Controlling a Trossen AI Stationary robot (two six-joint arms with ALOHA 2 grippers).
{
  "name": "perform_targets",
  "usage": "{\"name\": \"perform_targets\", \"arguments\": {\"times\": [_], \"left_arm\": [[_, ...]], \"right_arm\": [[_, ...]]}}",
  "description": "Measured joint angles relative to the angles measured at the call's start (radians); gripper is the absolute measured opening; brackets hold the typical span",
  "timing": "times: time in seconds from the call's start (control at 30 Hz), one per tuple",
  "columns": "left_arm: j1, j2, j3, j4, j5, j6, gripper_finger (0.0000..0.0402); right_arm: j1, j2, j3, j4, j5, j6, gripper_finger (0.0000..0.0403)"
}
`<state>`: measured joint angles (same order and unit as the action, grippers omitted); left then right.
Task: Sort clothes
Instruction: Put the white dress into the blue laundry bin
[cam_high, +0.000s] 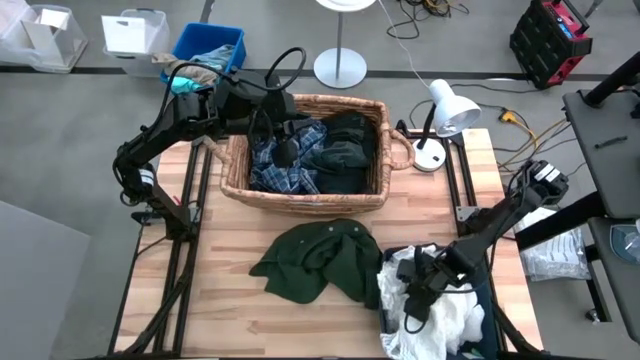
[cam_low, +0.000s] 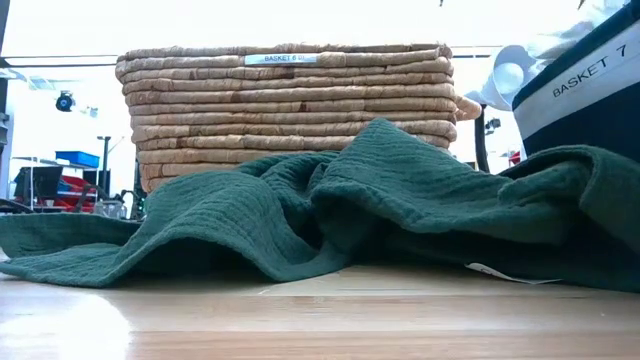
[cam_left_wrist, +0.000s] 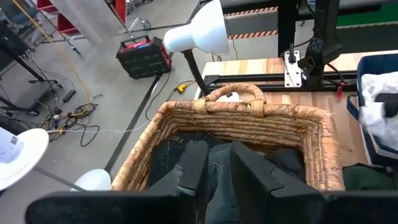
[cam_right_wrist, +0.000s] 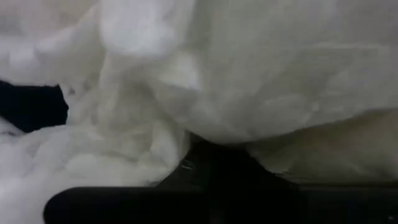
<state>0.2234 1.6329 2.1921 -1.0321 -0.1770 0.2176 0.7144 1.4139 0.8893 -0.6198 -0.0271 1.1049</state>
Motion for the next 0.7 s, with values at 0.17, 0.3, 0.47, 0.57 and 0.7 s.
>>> {"name": "perform_targets", "arguments": {"times": [0.17, 0.3, 0.47, 0.57, 0.7], "left_arm": [[0.004, 0.0, 0.0, 0.0, 0.0, 0.01, 0.0048], [0.006, 0.0, 0.0, -0.001, 0.0, 0.01, 0.0048], [0.008, 0.0, 0.0, -0.002, 0.0, 0.01, 0.0048], [0.008, 0.0, 0.0, -0.003, 0.0, 0.01, 0.0048], [0.008, 0.0, 0.0, -0.003, 0.0, 0.01, 0.0048]], "right_arm": [[0.0, -0.001, -0.065, 0.045, 0.005, 0.053, 0.0009], [-0.008, 0.0, -0.087, 0.042, 0.03, 0.073, 0.0009], [-0.021, -0.009, -0.081, 0.028, 0.037, 0.098, 0.0009], [-0.021, -0.036, -0.05, 0.009, 0.038, 0.108, 0.0011], [-0.021, -0.066, 0.02, -0.06, 0.027, 0.109, 0.0012]]}}
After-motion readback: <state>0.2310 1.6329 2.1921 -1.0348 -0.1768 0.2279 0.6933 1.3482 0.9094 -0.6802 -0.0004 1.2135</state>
